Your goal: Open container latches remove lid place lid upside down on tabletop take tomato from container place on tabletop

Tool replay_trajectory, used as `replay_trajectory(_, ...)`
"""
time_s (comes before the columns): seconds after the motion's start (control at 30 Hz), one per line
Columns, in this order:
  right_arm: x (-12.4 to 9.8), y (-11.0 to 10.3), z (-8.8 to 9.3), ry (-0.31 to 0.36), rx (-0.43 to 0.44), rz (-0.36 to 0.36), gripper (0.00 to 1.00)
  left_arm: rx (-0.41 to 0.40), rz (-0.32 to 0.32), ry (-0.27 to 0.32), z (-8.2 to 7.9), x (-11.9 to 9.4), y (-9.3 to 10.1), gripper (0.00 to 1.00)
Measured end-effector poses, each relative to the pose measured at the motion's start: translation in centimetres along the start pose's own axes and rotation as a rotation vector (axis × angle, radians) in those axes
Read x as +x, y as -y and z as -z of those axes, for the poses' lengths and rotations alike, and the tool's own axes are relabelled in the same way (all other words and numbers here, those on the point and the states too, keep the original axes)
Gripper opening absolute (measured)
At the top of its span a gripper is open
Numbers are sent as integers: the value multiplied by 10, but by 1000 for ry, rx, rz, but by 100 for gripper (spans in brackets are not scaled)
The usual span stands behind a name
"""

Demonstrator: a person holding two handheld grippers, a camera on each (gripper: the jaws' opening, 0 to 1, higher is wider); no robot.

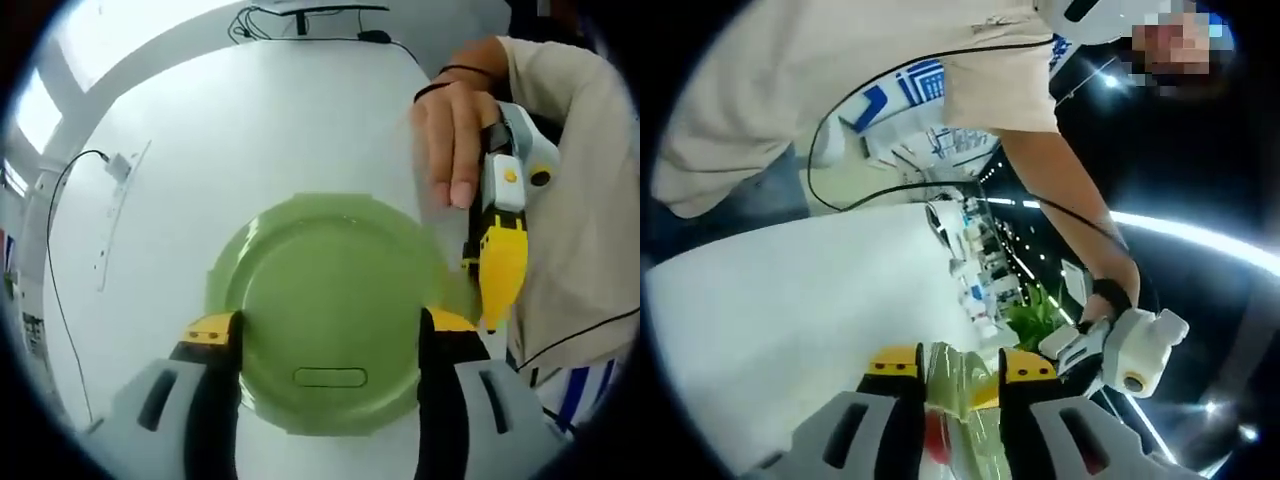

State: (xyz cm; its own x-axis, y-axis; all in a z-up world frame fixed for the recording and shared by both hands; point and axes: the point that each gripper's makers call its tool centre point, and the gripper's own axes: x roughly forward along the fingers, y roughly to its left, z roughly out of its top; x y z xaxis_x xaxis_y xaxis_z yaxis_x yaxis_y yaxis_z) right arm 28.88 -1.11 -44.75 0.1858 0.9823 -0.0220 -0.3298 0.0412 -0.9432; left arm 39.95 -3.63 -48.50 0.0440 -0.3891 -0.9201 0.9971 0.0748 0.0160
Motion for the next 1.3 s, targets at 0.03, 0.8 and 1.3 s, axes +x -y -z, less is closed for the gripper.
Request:
replay_trajectory(0.03, 0, 1, -1, 0, 4, 3, 24, 0, 0, 0, 0, 0, 0, 63)
replay_trajectory(0.8, -29, 88, -10, -32, 456, 339, 26, 1, -2, 25, 1, -1, -1, 63)
replay_trajectory(1.3, -66, 148, 35, -45, 865, 733, 31, 1, -2, 49, 1, -1, -1, 63)
